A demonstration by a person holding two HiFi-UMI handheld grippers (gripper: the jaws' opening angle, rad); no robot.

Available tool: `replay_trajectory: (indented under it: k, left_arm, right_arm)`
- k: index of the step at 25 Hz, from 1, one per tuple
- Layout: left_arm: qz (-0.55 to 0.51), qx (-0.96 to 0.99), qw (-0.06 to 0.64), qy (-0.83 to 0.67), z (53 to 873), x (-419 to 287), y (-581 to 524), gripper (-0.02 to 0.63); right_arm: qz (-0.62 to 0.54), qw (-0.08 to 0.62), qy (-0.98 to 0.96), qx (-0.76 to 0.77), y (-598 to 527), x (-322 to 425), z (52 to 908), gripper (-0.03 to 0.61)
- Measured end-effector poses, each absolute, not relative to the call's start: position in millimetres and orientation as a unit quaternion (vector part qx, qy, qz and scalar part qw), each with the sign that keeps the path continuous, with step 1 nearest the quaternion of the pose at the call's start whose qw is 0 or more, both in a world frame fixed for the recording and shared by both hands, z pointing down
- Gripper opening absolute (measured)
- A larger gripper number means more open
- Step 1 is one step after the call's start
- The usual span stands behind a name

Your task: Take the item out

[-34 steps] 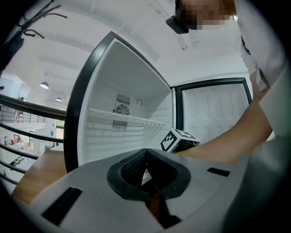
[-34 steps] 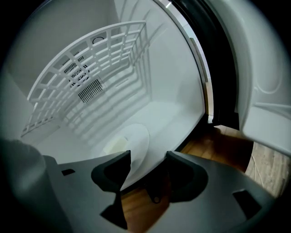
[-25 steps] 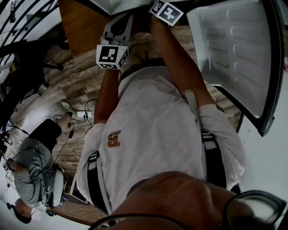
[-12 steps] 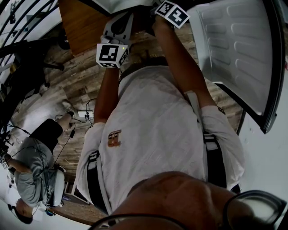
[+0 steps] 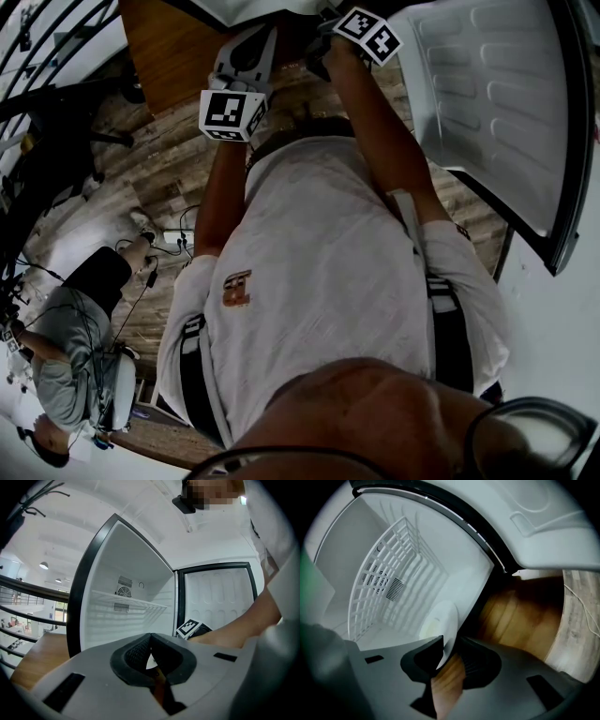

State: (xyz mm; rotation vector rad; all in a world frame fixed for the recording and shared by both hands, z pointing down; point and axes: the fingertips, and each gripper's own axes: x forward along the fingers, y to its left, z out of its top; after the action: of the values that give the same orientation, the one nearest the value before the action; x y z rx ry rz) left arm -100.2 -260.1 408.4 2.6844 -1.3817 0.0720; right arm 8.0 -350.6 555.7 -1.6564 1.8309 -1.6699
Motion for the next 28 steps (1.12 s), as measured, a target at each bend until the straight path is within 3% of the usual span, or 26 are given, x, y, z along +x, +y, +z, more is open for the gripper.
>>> replay_trajectory:
  k: [28]
  left_arm:
    - [0.029,0.887,0.066,-0.456,416,-94,-261,0.018]
  right_arm:
    - [-0.609,0.265,0.591,-0.459,-348,3,535,0.041]
